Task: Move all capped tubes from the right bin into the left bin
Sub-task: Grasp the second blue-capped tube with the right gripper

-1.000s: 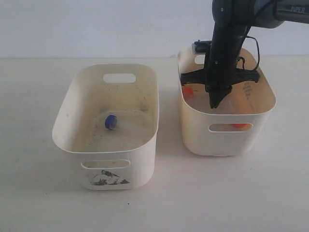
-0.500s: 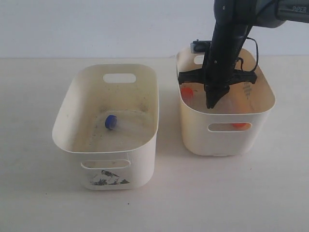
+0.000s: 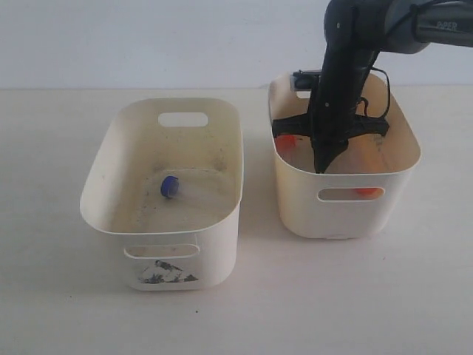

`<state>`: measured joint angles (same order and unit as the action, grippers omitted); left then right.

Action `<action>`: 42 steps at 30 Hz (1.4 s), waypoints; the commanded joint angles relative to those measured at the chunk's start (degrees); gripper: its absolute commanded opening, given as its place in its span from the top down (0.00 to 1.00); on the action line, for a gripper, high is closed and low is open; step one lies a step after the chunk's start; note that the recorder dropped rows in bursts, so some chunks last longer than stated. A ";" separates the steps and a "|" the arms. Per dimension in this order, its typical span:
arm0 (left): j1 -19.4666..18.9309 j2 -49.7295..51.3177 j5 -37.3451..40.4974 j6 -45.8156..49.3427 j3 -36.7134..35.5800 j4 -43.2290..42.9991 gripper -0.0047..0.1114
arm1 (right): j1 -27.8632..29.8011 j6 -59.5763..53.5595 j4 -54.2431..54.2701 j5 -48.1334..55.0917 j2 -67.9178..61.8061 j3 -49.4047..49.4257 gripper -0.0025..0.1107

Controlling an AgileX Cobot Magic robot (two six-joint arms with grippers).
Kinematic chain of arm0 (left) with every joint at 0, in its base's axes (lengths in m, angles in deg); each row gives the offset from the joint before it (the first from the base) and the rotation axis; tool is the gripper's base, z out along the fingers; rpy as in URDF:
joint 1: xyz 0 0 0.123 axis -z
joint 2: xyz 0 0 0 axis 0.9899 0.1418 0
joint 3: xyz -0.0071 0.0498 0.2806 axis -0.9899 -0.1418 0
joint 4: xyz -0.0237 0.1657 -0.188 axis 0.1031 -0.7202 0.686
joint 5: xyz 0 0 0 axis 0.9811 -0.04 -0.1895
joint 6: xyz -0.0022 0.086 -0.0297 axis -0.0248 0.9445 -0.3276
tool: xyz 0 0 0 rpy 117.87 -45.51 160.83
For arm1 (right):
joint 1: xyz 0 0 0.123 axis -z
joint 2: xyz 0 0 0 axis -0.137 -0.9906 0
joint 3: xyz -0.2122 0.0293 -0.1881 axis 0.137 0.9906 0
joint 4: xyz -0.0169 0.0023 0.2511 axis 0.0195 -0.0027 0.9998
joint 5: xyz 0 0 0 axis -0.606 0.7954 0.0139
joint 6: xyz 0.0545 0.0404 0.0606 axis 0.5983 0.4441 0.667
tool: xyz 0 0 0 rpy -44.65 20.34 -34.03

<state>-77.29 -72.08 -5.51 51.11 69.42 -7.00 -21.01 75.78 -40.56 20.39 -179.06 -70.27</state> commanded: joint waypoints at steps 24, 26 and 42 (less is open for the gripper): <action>0.31 0.03 -0.06 -0.54 0.21 0.16 0.92 | -0.05 3.59 -13.64 -1.66 1.37 -0.14 0.46; 0.31 0.03 -0.06 -0.54 0.21 0.16 0.92 | -0.05 3.59 -13.76 -2.50 1.37 -0.14 0.46; 0.31 0.03 -0.06 -0.54 0.21 0.16 0.92 | -0.05 5.35 -13.39 -1.76 -3.32 -0.14 0.45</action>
<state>-77.29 -72.08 -5.51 51.11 69.42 -7.00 -21.58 80.88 -52.21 17.67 -181.71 -70.27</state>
